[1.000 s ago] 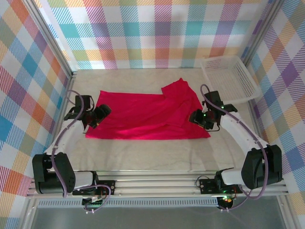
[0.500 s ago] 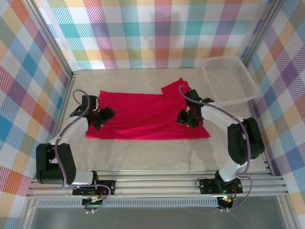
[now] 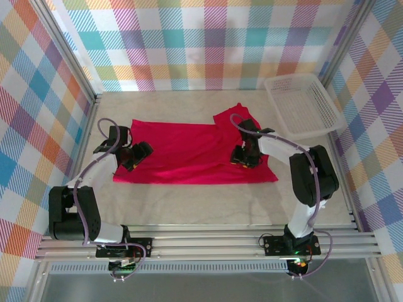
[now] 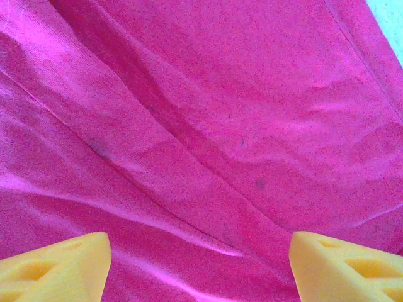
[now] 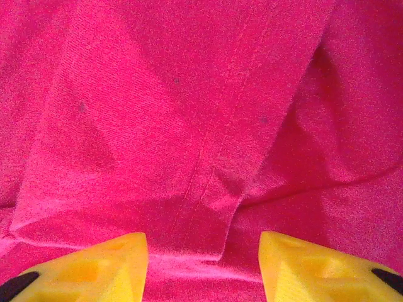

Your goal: Fold the inside-out t-shirt

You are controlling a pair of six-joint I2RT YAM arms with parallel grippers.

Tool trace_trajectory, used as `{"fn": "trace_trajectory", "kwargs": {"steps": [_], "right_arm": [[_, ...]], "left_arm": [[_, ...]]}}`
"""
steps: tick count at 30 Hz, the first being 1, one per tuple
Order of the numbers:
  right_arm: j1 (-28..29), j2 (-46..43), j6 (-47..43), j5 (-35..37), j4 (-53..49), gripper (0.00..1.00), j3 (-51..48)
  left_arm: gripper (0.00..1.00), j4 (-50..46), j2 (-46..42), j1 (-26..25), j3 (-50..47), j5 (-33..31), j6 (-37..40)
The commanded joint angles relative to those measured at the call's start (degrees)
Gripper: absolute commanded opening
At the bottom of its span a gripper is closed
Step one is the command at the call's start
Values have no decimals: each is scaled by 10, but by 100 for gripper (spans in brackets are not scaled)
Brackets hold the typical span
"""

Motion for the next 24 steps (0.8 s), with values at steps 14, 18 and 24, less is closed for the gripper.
{"fn": "trace_trajectory", "kwargs": {"steps": [14, 18, 24], "right_arm": [[9, 3, 8, -1, -14, 0, 32], [10, -4, 6, 0, -24, 0, 42], [13, -16, -1, 8, -39, 0, 37]], "left_arm": [[73, -18, -9, -3, 3, -15, 16], [73, -18, -11, -4, 1, -15, 15], [73, -13, -9, -3, -3, -13, 14]]}}
